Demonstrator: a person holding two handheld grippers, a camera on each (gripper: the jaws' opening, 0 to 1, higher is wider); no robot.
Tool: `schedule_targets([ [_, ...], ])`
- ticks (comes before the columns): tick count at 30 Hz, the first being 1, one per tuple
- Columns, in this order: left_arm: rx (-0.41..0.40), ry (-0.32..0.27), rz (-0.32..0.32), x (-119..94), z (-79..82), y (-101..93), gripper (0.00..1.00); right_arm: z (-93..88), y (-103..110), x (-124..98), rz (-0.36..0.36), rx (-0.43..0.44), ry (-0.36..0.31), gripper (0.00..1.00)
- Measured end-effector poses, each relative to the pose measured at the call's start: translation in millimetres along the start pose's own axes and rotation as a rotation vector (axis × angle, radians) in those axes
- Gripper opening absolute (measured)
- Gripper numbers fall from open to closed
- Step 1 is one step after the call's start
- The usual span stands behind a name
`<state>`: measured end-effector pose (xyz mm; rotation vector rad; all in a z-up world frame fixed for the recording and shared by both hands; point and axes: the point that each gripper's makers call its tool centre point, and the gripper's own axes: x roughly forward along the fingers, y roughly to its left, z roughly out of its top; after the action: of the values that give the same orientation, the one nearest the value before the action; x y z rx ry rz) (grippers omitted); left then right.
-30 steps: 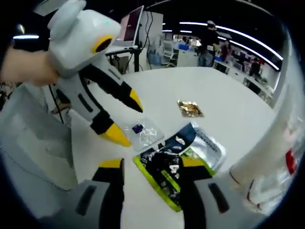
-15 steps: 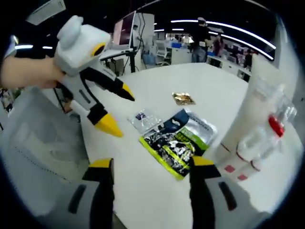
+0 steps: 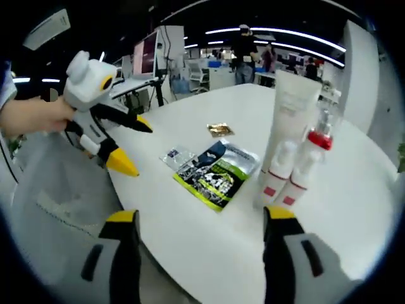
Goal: Arrange the skincare products in the storage area until every visible bottle or jar stands upright without overlapping.
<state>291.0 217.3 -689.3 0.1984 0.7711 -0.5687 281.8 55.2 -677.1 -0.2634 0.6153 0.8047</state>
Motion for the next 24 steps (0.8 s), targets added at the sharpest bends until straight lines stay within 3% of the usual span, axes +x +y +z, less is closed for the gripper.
schedule_targets([
  [12,-0.079,-0.052,-0.01,-28,5.1,-10.4,0.86,-0.4,-32,-51,-0.091,0.099,-0.076,0.91],
  [24,-0.11,-0.078,-0.001,-40,8.7,-19.4,0.9,-5.3,-46,-72,-0.14,0.143,-0.106,0.97],
])
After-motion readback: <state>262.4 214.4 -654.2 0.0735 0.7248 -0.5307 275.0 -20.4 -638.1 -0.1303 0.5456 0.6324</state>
